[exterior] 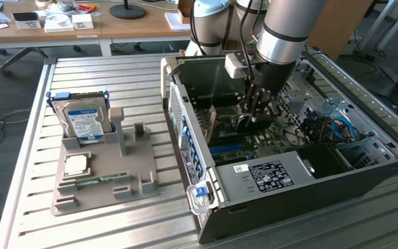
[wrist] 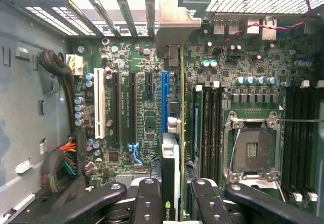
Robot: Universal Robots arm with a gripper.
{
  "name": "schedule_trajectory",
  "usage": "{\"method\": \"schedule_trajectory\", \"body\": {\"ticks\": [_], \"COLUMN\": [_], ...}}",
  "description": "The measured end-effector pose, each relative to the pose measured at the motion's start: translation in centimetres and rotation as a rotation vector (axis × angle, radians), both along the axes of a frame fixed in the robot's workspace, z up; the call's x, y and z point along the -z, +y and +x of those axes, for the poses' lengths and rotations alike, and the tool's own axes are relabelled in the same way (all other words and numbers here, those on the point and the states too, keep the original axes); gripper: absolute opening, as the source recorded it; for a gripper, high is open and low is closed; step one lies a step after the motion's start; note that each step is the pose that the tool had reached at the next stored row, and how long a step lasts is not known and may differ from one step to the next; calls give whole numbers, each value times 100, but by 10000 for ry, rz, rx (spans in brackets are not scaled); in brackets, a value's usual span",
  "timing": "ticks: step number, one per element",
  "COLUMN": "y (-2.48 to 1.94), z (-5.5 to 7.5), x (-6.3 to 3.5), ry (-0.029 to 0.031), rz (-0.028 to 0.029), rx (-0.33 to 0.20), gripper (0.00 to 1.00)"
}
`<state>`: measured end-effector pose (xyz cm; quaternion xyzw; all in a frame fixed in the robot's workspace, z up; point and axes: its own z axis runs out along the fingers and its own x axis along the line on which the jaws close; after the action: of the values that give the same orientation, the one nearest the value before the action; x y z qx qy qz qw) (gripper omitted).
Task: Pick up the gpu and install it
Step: 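Insert the gpu into the slot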
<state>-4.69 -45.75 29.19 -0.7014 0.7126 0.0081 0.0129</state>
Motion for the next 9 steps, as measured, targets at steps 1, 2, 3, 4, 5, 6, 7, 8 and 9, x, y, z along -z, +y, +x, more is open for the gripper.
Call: {"method": "schedule_trajectory", "body": {"ticks": [1,2,3,4,5,6,7,8,9], "y": [-2,-5,-10,-15,-19,-20,-20,-20,-20], "z": [-6,-14,-23,-32,-39,-41,-41,-41,-41], "x": [3,7,12,19,26,31,32,32,32], "ry": [-1,-1,0,0,-1,-1,0,0,0], "rz": [2,1,-1,0,1,1,-2,-2,-3], "rx": [0,0,-2,-3,-5,-6,-7,-7,-7], "gripper": [27,27,27,27,27,27,27,27,27]}}
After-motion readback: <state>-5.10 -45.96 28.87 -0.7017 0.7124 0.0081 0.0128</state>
